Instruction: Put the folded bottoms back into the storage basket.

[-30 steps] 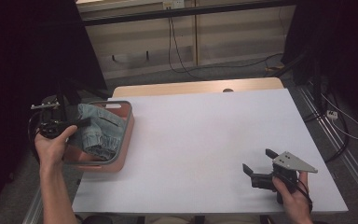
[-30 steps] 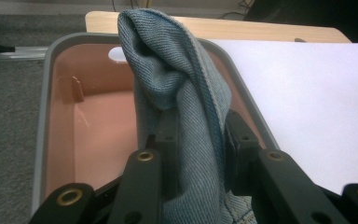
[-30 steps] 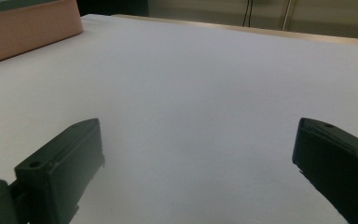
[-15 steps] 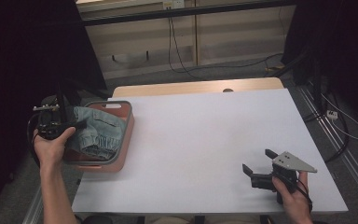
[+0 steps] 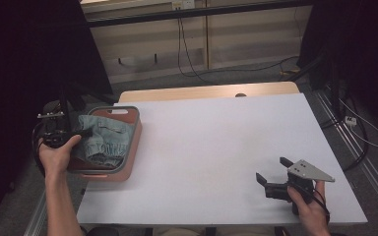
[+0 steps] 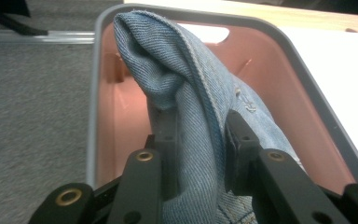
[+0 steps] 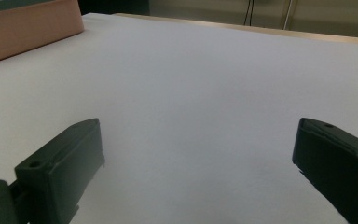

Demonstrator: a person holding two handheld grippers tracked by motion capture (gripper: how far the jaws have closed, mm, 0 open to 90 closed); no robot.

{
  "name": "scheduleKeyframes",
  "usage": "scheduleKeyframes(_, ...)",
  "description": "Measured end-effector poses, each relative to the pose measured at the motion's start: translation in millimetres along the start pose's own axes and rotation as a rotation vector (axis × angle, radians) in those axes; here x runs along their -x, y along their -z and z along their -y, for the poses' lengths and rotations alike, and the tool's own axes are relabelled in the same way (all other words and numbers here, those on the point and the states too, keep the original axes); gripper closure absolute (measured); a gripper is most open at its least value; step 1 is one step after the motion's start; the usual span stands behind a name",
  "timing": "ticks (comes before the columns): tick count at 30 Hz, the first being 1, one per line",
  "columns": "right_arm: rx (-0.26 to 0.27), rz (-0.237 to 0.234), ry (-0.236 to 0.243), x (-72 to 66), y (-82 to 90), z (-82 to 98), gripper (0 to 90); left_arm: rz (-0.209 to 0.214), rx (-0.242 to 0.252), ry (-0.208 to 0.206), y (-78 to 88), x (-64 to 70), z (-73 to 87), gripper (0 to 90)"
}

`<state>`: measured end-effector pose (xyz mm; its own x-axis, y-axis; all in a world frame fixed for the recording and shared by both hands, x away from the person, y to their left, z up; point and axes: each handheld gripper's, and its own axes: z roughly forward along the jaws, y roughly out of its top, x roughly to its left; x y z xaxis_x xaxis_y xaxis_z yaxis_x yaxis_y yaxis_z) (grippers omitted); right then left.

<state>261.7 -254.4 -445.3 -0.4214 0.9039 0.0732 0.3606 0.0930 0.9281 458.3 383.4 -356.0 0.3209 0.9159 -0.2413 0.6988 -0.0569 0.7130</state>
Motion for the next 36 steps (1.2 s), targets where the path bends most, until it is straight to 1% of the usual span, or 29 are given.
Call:
scheduleKeyframes(1,-0.003,0.000,0.000,-0.3,-0.1,-0.1,1.7,0.005,0.002,0.000,-2.6,1.1,-0.5,71.3)
scheduleKeyframes(3,-0.005,-0.001,-0.001,-0.6,-0.4,-0.1,1.7,0.016,-0.004,-0.015,-6.6,4.1,-2.0,71.3)
scheduleKeyframes(5,-0.004,-0.001,0.000,-0.6,-0.5,-0.1,1.7,0.003,-0.014,-0.031,-8.4,7.0,-3.6,71.3)
scheduleKeyframes(6,-0.004,0.000,-0.001,-0.5,-0.3,-0.1,1.7,0.001,-0.010,-0.036,-9.0,7.8,-3.7,71.2)
scheduleKeyframes(7,-0.003,0.001,-0.001,-0.3,-0.1,-0.1,1.7,0.002,-0.002,-0.043,-9.4,7.5,-3.0,71.2)
scheduleKeyframes(8,0.000,0.000,0.000,0.1,0.0,0.0,1.7,0.006,-0.008,-0.046,-8.9,6.0,-2.6,71.2)
scheduleKeyframes(11,0.000,0.002,-0.007,0.1,1.0,0.0,1.7,0.000,-0.006,-0.030,-9.7,1.7,0.0,70.8)
scheduleKeyframes(14,0.000,0.000,-0.006,0.1,1.0,0.0,1.6,-0.022,-0.017,-0.028,-10.2,-1.6,1.9,69.6)
scheduleKeyframes(15,0.000,-0.001,-0.005,0.1,0.9,0.0,1.6,-0.030,-0.012,-0.022,-10.8,-1.8,2.4,69.2)
scheduleKeyframes(17,-0.002,-0.004,0.000,0.2,0.6,0.1,1.6,-0.041,-0.025,-0.029,-10.3,-2.6,2.9,68.6)
scheduleKeyframes(19,0.001,-0.004,-0.003,0.1,0.0,0.1,1.7,-0.060,-0.020,-0.029,-11.2,-3.0,3.5,67.9)
scheduleKeyframes(22,-0.005,-0.004,-0.002,-0.4,-0.1,0.1,1.7,-0.075,-0.025,-0.027,-10.8,-4.2,3.8,66.7)
scheduleKeyframes(24,-0.007,-0.006,-0.002,-1.0,-0.2,0.1,1.6,-0.071,-0.028,-0.013,-10.1,-5.4,4.1,65.7)
scheduleKeyframes(25,-0.007,-0.008,-0.001,-1.1,-0.3,0.1,1.6,-0.073,-0.021,-0.009,-9.9,-5.7,4.2,65.1)
scheduleKeyframes(26,-0.007,-0.008,-0.002,-1.1,-0.3,0.2,1.6,-0.075,-0.029,-0.012,-8.3,-6.5,3.9,64.7)
scheduleKeyframes(28,-0.008,-0.009,-0.003,-0.8,-0.6,0.3,1.7,-0.100,-0.021,0.000,-6.6,-6.9,3.8,62.4)
scheduleKeyframes(30,-0.009,-0.009,-0.005,-0.8,-0.8,0.3,1.7,-0.125,-0.021,0.007,-5.2,-7.6,4.2,62.4)
scheduleKeyframes(32,-0.009,-0.012,-0.003,-1.0,-0.7,0.4,1.7,-0.143,-0.026,0.023,-6.1,-8.6,5.7,64.4)
scheduleKeyframes(33,-0.009,-0.012,-0.001,-1.0,-0.7,0.4,1.7,-0.146,-0.037,0.027,-6.0,-11.2,6.7,66.1)
scheduleKeyframes(34,-0.009,-0.013,0.000,-1.1,-0.7,0.4,1.7,-0.144,-0.031,0.057,-7.5,-12.0,8.0,69.1)
scheduleKeyframes(35,-0.009,-0.012,-0.002,-1.3,-0.8,0.4,1.7,-0.147,-0.040,0.061,-7.7,-14.6,9.0,71.7)
scheduleKeyframes(36,-0.009,-0.011,-0.003,-1.4,-0.9,0.4,1.6,-0.148,-0.030,0.091,-9.5,-14.8,9.6,73.8)
